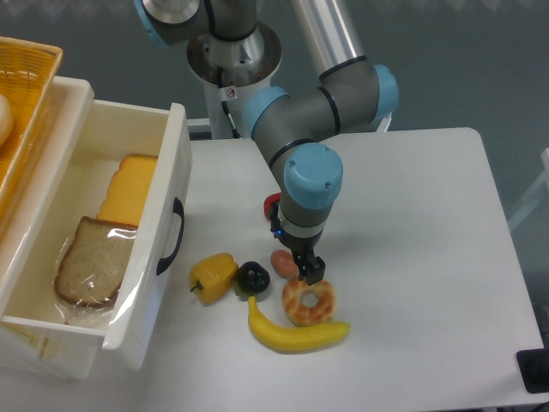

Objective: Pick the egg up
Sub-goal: 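Rotate the gripper and center it above the brown egg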

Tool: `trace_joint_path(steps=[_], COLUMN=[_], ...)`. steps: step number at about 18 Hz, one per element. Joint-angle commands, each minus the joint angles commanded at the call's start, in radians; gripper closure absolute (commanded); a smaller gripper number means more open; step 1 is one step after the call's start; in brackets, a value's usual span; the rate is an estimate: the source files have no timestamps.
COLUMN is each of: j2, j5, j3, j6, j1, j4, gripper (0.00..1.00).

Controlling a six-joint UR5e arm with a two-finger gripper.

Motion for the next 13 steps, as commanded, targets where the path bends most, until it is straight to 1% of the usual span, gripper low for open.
trace_joint_path(steps=[6, 8, 10, 11, 13], j2=[-0.008, -0.015, -0.052, -0.058, -0.066], j5=[-0.001, -0.006, -0.011, -0.015, -0.058], j3=[-0.012, 0.0, 0.021, 0.026, 0.029], j6=[0.225, 0.264, 0.302, 0.315, 0.339], j1=[0.006, 0.006, 0.005, 0.003, 0.003], j4=[0.0, 0.005, 0.009, 0.009, 0.009], gripper=[0.0, 0.0, 0.0, 0.0, 0.0])
